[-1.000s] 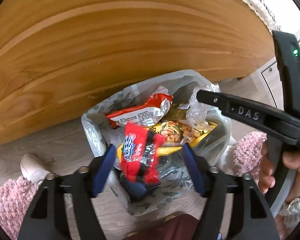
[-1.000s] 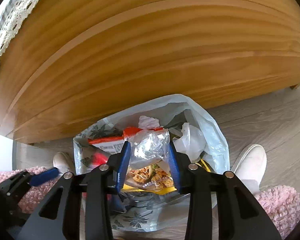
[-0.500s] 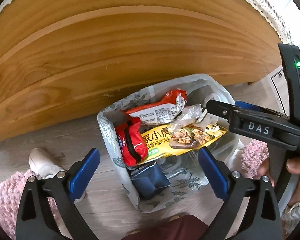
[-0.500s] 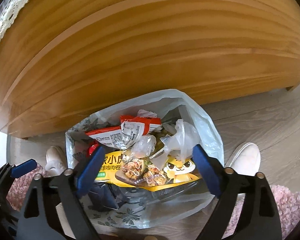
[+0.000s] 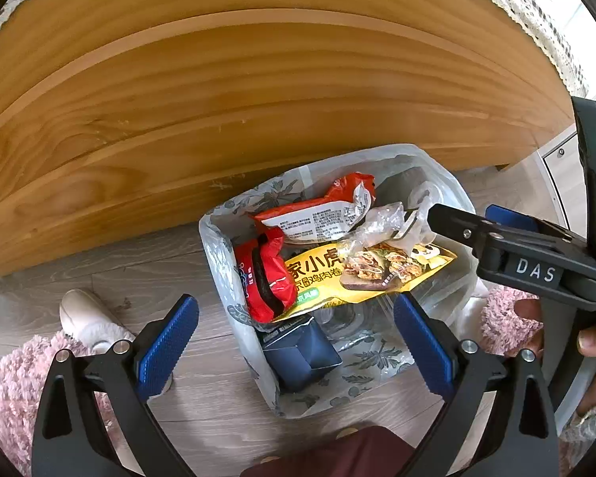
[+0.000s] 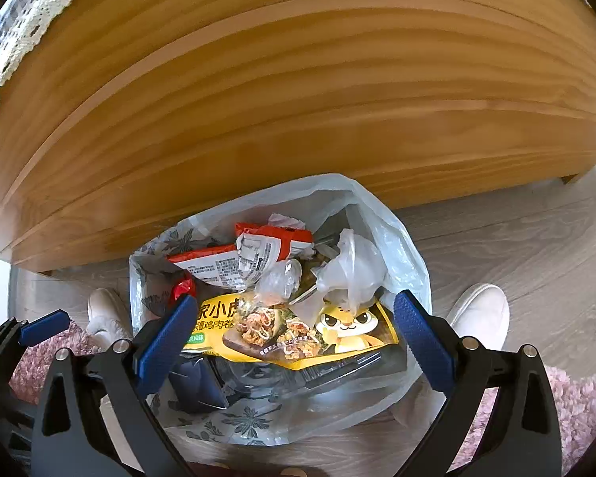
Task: Collect trash
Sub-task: 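Open both grippers to drop the red packet and clear wrapper into the bin, then raise both open grippers from the bin and move over the bed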
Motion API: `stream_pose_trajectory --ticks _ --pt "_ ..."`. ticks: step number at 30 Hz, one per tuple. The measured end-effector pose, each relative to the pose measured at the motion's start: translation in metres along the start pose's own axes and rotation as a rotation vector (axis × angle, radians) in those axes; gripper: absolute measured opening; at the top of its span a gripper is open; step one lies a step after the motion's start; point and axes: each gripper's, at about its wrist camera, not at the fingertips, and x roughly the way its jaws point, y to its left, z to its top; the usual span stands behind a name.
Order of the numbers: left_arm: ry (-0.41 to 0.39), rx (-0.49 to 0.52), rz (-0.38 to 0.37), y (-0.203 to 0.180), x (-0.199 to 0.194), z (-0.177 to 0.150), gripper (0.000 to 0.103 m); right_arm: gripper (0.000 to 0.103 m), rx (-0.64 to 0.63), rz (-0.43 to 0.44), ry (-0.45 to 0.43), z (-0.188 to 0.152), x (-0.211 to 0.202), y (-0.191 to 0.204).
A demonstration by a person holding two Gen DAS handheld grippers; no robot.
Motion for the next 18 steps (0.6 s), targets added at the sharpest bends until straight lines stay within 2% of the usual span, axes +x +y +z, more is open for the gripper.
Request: stream_pose_trajectory --ticks 12,18 --pt "-0.047 0.017 -0.021 -0.006 -0.014 -0.001 0.095 0.095 -0.007 -0.009 -0.043 0.0 -0.011 0.003" --pt "-0.104 0.02 -0.037 -0.007 -0.027 0.0 0.095 0.095 -0.017 0.002 -0.081 0.0 -0.022 0.004"
